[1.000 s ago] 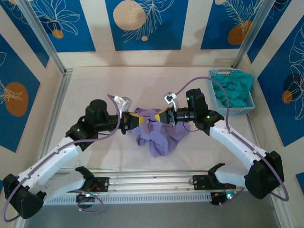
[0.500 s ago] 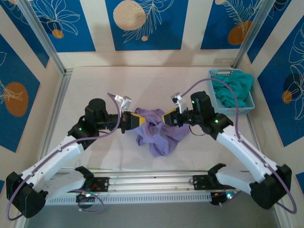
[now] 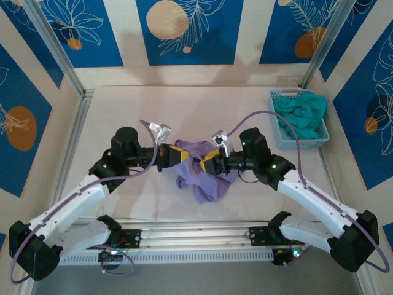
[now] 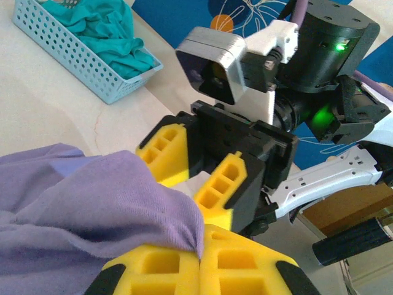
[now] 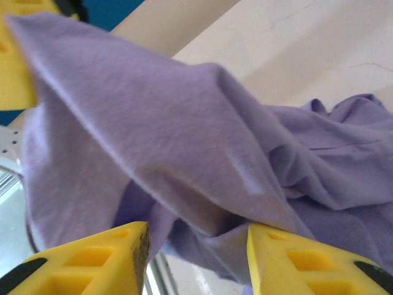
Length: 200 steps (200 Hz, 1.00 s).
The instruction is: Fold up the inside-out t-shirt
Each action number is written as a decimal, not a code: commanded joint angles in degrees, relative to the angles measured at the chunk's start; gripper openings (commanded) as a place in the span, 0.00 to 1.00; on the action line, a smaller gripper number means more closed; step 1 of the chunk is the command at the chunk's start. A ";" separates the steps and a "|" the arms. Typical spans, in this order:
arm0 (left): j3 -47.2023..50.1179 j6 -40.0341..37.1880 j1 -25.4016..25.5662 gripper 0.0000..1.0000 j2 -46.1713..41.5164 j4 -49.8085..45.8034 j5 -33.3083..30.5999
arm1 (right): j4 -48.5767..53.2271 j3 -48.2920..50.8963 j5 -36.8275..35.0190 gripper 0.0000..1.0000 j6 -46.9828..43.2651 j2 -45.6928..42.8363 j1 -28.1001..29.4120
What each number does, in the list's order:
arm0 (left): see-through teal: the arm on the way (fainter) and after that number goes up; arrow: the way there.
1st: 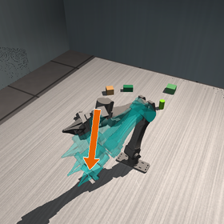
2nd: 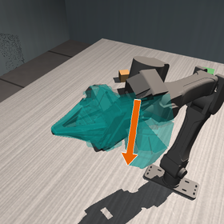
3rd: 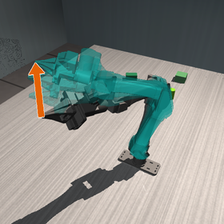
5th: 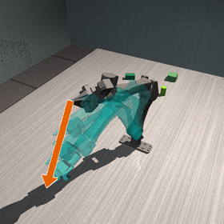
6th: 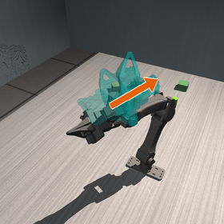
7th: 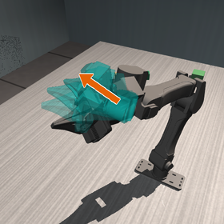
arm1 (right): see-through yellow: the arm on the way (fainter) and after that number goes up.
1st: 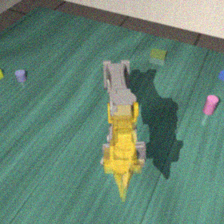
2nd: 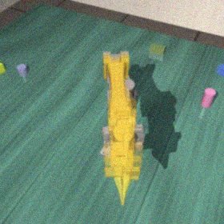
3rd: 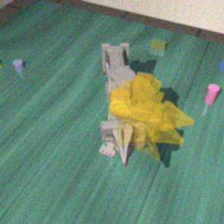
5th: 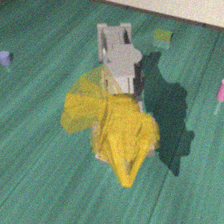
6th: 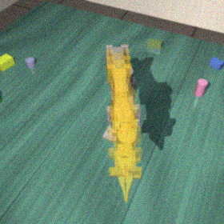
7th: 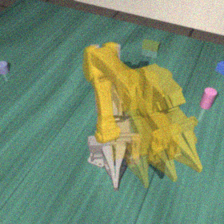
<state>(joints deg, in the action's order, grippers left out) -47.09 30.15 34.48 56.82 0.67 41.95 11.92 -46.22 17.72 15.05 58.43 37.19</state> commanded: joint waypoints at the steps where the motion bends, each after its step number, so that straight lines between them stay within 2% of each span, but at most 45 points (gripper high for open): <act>1: -1.16 0.61 -0.69 0.00 -0.44 1.18 1.42 | -4.84 0.25 -2.43 0.45 1.21 1.62 1.25; 14: -1.00 0.59 -0.66 0.00 -0.54 1.27 1.29 | -6.91 -0.03 -2.65 0.42 1.66 2.88 1.86; 30: -0.91 0.45 -0.71 0.00 -0.41 1.18 1.21 | -8.85 -0.76 -2.36 0.34 1.73 4.36 2.44; 54: -0.92 0.09 -1.31 0.00 -0.67 0.10 0.37 | -8.83 -1.88 -1.35 0.07 0.81 4.66 2.50; 67: -0.73 -0.10 -2.40 0.00 -1.06 -1.21 -1.02 | -8.17 -1.65 0.08 0.00 0.37 3.15 1.93; 96: 0.63 1.38 -7.18 0.00 -1.12 -3.90 -6.06 | -9.80 0.07 9.38 0.00 2.88 -0.01 -0.83; 113: -0.40 -0.76 -8.22 0.04 0.04 -9.71 -12.90 | -12.41 1.07 11.59 0.00 5.67 -0.09 -1.33; 141: -1.99 -4.83 -8.13 0.22 1.33 -16.86 -19.62 | -17.49 1.65 12.39 0.00 10.64 1.96 -1.41; 153: -2.24 -5.86 -7.96 0.35 0.66 -19.11 -21.87 | -18.38 1.43 11.76 0.00 12.00 3.09 -1.42; 175: -3.21 -8.18 -6.93 0.51 -2.05 -24.49 -28.31 | -18.32 0.81 10.36 0.00 12.97 4.89 -1.42; 200: -4.46 -9.92 -3.28 0.58 -5.58 -29.63 -35.76 | -18.51 0.86 10.15 0.00 12.69 6.24 -1.37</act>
<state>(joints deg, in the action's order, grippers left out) -47.92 23.68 28.16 55.31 -21.74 15.55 -4.64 -45.30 27.44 26.30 63.99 35.97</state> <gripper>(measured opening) 0.565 0.059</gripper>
